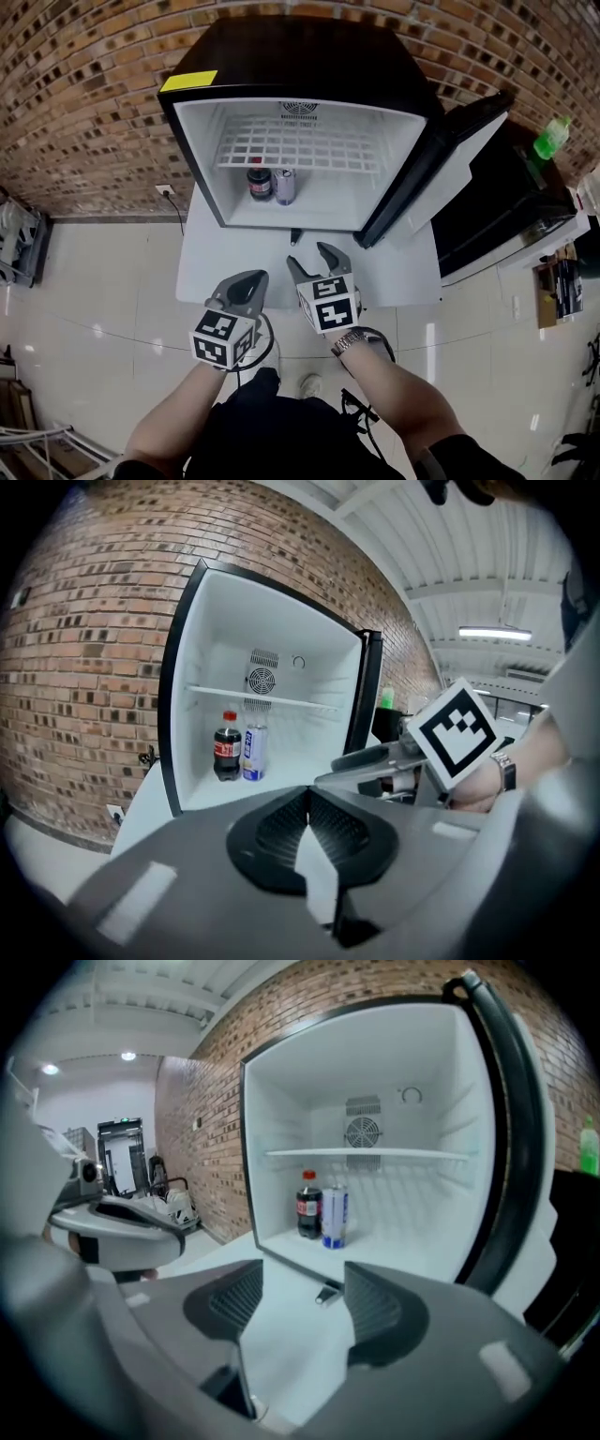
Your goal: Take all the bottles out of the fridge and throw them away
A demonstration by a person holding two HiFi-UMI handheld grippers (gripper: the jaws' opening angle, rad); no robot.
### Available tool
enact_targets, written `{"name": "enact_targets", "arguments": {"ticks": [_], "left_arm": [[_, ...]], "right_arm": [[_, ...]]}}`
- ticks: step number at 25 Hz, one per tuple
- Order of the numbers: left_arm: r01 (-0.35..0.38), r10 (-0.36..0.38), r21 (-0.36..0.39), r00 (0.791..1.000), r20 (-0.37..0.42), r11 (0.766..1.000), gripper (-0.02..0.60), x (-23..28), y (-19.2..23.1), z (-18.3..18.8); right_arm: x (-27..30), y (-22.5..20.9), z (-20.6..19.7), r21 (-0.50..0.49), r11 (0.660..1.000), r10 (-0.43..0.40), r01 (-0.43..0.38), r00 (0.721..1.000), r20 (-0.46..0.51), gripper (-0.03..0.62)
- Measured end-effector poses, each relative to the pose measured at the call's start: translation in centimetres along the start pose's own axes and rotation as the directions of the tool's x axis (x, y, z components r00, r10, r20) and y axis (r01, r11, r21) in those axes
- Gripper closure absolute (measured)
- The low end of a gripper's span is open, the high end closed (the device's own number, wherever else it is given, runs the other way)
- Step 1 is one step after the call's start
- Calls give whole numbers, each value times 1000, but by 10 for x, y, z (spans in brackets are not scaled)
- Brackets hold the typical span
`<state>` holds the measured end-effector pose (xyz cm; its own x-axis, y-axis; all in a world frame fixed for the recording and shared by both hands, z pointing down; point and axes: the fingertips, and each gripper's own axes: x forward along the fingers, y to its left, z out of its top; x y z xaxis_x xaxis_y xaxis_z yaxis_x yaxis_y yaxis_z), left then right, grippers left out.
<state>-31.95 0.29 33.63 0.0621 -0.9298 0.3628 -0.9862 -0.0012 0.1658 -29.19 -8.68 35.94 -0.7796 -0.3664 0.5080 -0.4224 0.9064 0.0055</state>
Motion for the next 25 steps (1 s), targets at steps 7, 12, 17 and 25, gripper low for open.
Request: {"name": "enact_targets", "arguments": {"ticks": [7,12,17,25], "left_arm": [[8,-8,5,1000,4,1000,578,13,45,17],[12,-12,1,1000,-11,1000,578,24,72,19],[18,-18,-4,1000,-23,1000,577,29,91,20],[39,-39,2,999,-38,999,578,31,105,19]], "right_arm": [[60,-13,37,-9,999,-44,44,999,3,321],[103,-31,53,-4,996,-87,87,996,-13,321],[139,-43,56,-15,993,-119,119,992,-42,321],[177,-54,57,-32,988,-153,152,986,-65,321]]}}
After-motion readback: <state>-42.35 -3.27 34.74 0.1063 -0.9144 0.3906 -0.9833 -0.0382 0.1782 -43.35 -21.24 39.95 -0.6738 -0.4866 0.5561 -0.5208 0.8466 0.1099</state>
